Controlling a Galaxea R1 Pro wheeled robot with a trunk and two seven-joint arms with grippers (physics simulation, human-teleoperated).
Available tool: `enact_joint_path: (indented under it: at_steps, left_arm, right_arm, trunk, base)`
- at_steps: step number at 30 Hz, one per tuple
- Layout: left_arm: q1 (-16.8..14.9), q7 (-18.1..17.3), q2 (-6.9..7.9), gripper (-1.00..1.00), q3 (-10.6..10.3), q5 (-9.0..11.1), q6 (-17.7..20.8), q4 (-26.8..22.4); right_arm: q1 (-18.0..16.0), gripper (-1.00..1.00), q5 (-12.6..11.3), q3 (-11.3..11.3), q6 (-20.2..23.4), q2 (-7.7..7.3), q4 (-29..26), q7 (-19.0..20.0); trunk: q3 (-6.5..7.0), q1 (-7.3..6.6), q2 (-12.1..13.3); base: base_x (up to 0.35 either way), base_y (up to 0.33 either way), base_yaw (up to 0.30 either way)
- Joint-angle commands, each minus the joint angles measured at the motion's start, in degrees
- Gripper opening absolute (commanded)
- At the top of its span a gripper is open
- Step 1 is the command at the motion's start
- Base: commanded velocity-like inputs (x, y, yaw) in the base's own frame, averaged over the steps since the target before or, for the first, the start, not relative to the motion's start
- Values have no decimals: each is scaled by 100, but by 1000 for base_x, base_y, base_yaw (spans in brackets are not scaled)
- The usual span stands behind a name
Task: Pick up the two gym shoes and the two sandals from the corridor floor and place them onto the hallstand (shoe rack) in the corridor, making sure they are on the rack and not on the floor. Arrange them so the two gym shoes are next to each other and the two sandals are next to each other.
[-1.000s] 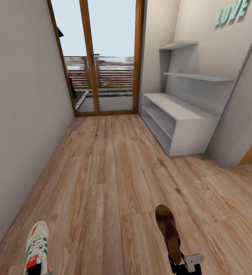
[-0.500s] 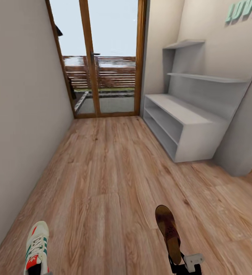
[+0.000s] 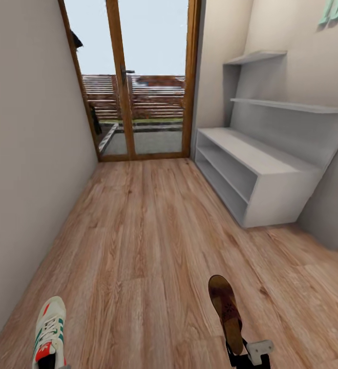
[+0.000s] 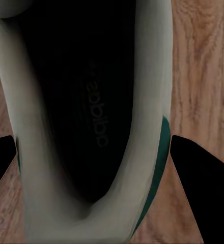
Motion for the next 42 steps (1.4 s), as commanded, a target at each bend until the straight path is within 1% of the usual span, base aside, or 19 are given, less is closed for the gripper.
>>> enact_joint_path:
  at_steps: [1, 10, 33, 42]
  left_arm:
    - [-3, 31, 3, -100, -21, 44, -21, 3]
    - [-3, 31, 3, -100, -22, 44, -21, 3]
    - [-3, 31, 3, -100, -15, 44, -21, 3]
    - [-3, 31, 3, -100, -18, 44, -21, 3]
  right_arm:
    - [-4, -100, 23, -47, -17, 6, -4, 44]
    - [-4, -100, 22, -53, -17, 6, 6, 44]
    - [-4, -100, 29, -47, -17, 6, 11, 44]
    - [-4, -100, 27, -47, -17, 6, 9, 44]
  trunk:
    - [-5, 2, -2]
    - [-5, 2, -2]
    - [-5, 2, -2]
    - [-5, 2, -2]
  base:
    - [340, 84, 66]
    - [340, 80, 108]
    - [340, 79, 3]
    - [340, 23, 0]
